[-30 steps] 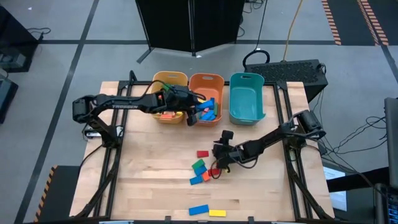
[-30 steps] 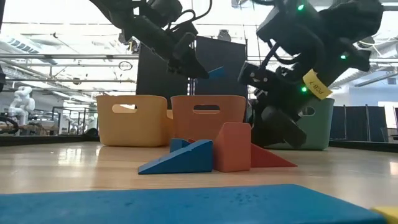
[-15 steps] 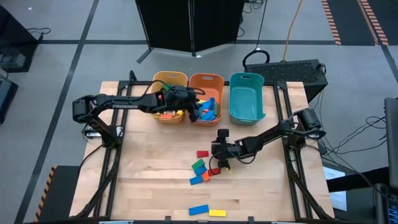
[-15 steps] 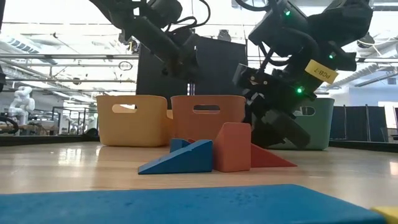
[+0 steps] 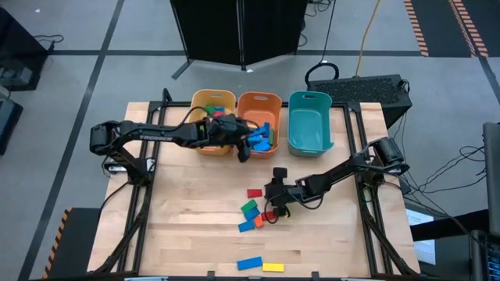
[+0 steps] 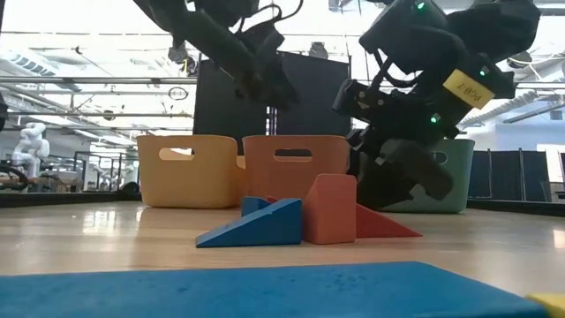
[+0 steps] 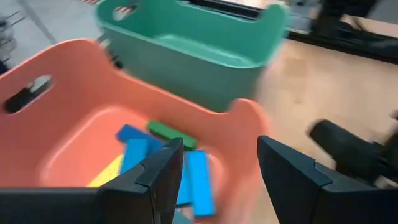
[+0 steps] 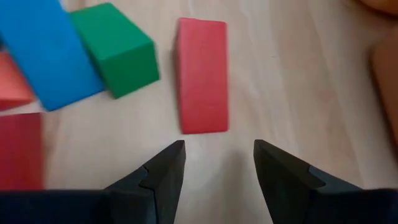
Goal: Sort blocks by size
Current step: Put the blue rectangle block into the orange bin
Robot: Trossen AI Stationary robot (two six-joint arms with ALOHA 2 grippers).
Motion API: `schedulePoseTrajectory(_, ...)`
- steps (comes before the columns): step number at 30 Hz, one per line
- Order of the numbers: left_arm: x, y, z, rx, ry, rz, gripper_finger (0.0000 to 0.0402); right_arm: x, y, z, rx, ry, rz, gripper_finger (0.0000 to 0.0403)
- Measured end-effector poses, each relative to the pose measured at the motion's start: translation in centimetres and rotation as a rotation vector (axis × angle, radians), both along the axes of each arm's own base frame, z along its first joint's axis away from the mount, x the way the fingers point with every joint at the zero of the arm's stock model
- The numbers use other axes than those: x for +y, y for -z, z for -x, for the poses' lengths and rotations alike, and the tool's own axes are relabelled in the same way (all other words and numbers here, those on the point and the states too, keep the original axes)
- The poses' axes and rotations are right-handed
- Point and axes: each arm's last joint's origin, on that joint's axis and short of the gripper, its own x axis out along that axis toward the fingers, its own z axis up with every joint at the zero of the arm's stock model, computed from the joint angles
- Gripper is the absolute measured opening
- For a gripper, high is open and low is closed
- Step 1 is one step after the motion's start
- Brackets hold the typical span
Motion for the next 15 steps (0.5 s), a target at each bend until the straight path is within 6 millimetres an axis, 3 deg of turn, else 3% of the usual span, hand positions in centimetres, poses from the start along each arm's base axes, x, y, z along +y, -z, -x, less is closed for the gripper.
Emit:
schedulePoseTrajectory(10, -7.4, -0.5, 0.2, 0.049, 0.115, -0.033, 0.0206, 2.2, -3.7, 1.1, -0.106, -0.063, -0.045, 0.018)
schedulePoseTrajectory(15, -11.5, -0.3, 0.4, 0.039, 0.134, -0.033, 0.0206, 4.0, -5.6, 2.0, -0.163, -0.121, -0.157, 0.018)
